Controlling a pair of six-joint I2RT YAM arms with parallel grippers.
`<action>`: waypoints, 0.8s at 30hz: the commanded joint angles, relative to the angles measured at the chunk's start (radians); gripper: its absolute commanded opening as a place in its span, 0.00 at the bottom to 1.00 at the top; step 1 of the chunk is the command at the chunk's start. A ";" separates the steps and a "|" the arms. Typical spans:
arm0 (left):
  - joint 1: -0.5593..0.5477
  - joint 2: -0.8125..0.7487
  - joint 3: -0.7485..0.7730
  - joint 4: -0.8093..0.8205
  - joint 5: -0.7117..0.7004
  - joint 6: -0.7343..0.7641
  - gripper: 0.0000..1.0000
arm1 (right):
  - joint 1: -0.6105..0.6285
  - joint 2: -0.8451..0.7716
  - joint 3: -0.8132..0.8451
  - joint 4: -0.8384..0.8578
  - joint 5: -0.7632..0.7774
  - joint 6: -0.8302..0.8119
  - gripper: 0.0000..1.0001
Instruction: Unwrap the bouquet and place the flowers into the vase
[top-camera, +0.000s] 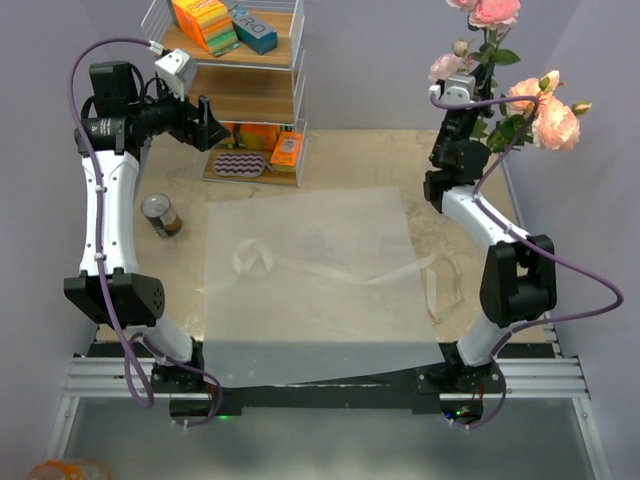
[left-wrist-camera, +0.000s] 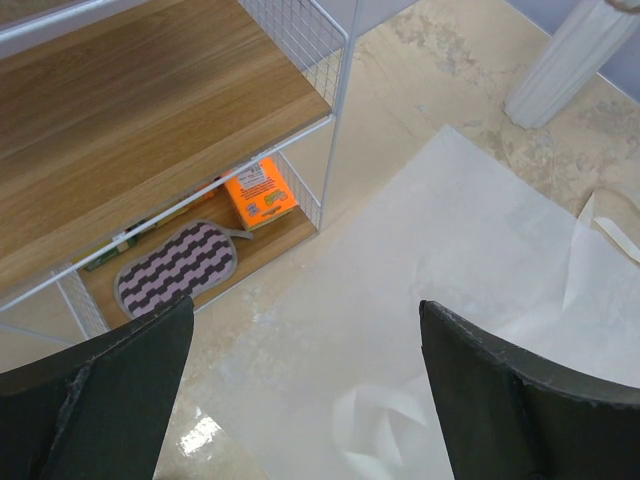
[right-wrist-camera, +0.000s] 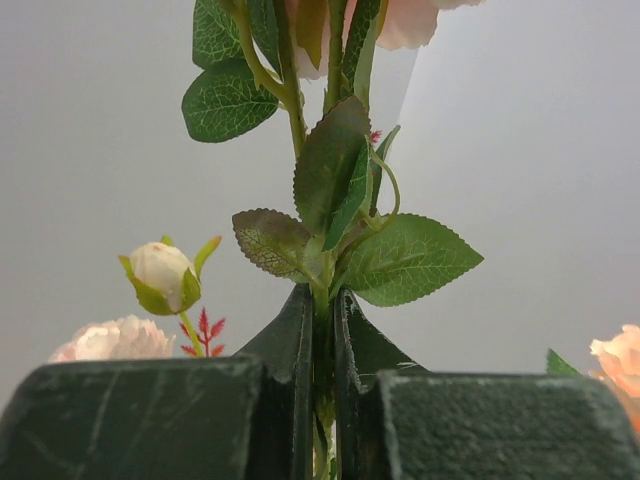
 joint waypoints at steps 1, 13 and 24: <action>0.010 0.001 0.021 0.019 0.028 0.002 0.99 | 0.000 -0.089 -0.038 0.515 0.064 0.020 0.00; 0.010 -0.024 0.047 0.028 0.051 -0.035 0.99 | 0.046 -0.182 -0.106 0.391 0.429 -0.026 0.24; 0.010 -0.050 0.120 -0.018 0.060 -0.030 0.99 | 0.063 -0.252 -0.060 -0.038 0.676 0.116 0.82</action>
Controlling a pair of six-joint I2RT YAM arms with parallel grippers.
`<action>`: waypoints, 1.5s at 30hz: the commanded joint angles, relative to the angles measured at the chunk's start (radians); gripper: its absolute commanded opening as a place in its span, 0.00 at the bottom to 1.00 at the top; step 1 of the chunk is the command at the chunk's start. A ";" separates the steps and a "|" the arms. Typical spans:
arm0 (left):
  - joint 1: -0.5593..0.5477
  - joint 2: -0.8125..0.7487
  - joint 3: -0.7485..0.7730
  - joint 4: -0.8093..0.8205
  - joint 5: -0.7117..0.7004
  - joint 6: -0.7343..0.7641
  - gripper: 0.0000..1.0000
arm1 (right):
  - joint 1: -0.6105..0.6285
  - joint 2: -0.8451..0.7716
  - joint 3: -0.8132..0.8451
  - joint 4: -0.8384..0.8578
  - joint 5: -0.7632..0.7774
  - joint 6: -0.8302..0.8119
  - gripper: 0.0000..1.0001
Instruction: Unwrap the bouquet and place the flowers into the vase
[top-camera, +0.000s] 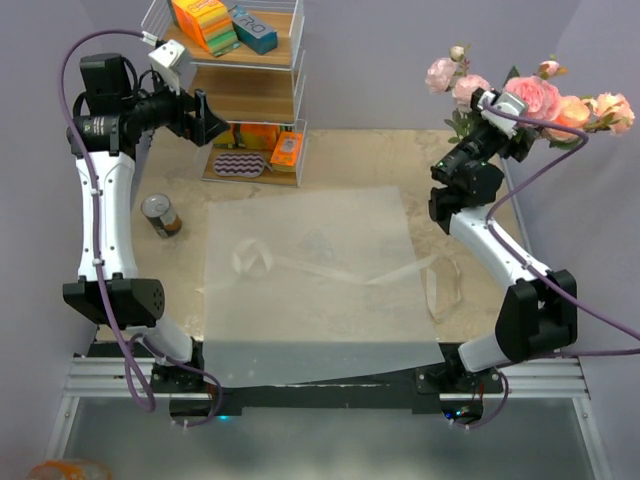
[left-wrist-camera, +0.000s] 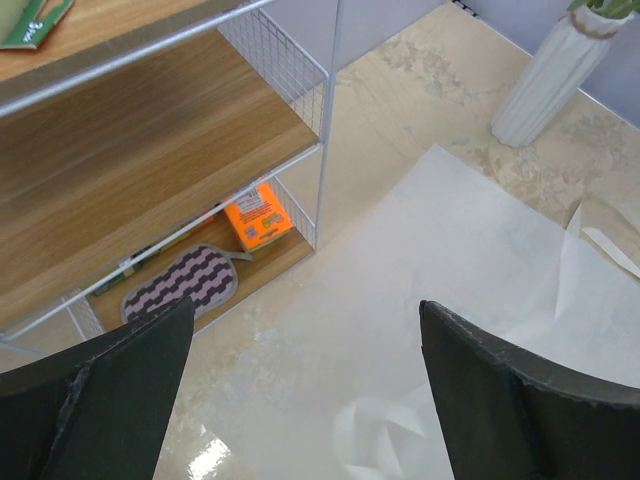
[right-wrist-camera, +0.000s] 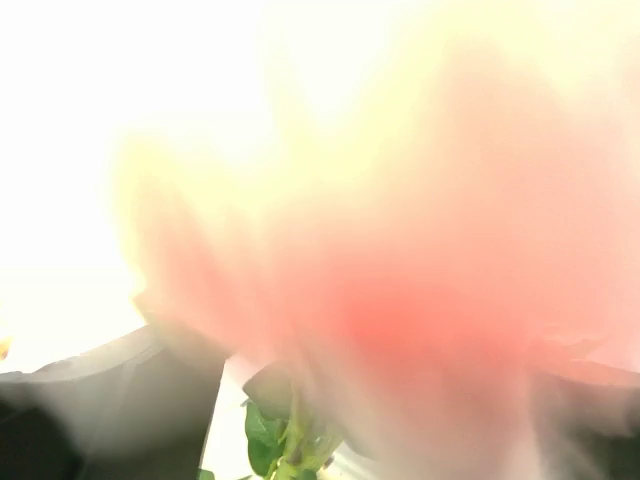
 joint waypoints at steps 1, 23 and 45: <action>0.009 -0.058 0.066 -0.012 0.029 -0.019 0.99 | -0.002 -0.020 0.136 -0.269 0.146 0.215 0.84; 0.009 -0.141 0.130 -0.036 0.042 -0.065 0.99 | 0.039 -0.198 0.368 -1.301 -0.035 0.768 0.99; 0.009 -0.223 -0.035 0.002 -0.112 -0.116 0.99 | 0.058 -0.383 0.625 -1.626 -0.957 1.011 0.99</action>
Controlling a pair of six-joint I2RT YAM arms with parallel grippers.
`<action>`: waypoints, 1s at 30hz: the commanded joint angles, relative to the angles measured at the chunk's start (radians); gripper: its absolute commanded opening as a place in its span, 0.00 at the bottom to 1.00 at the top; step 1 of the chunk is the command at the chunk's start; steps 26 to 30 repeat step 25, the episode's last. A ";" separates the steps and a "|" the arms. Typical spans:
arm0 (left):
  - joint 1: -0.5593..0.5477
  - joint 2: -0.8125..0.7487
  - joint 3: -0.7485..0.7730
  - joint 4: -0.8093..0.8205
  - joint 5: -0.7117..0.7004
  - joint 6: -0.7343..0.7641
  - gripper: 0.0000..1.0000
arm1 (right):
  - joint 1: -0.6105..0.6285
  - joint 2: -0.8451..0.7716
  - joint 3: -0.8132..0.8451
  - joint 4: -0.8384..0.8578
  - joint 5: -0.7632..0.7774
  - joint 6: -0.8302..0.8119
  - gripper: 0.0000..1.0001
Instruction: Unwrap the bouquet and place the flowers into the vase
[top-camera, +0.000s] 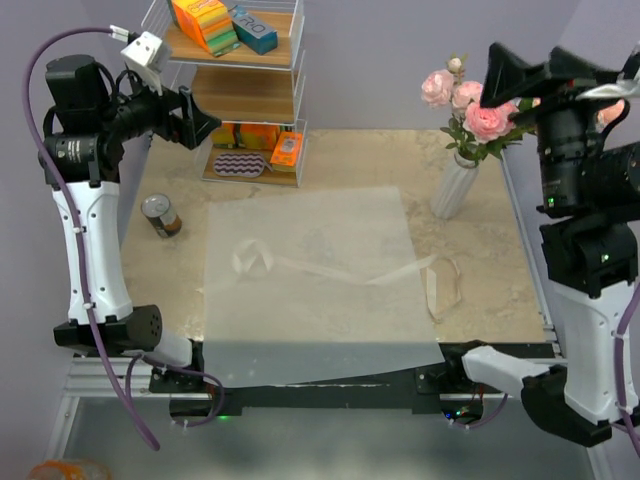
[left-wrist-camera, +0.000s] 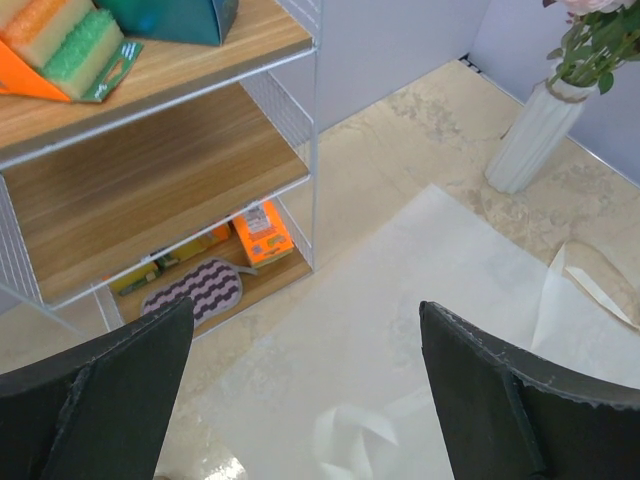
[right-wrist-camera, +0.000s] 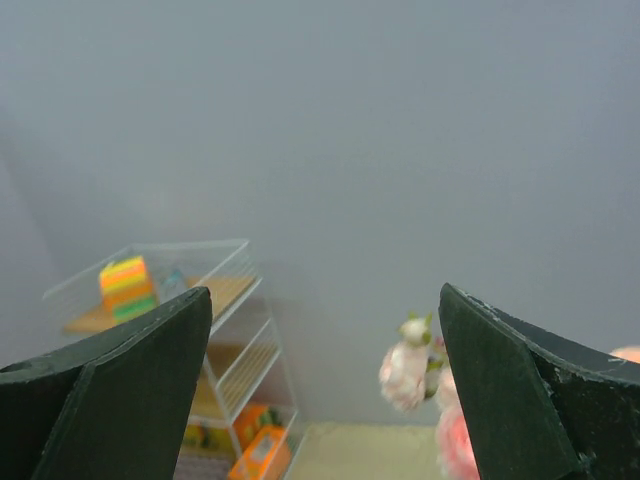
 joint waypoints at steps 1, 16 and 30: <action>0.010 -0.089 -0.119 0.057 -0.056 -0.011 0.99 | 0.005 -0.086 -0.219 -0.099 -0.260 0.167 0.99; 0.009 -0.264 -0.464 0.097 -0.135 0.082 0.99 | 0.005 -0.358 -0.686 -0.375 0.081 0.350 0.99; 0.010 -0.325 -0.613 0.164 -0.138 0.075 0.99 | 0.005 -0.401 -0.704 -0.410 0.075 0.310 0.99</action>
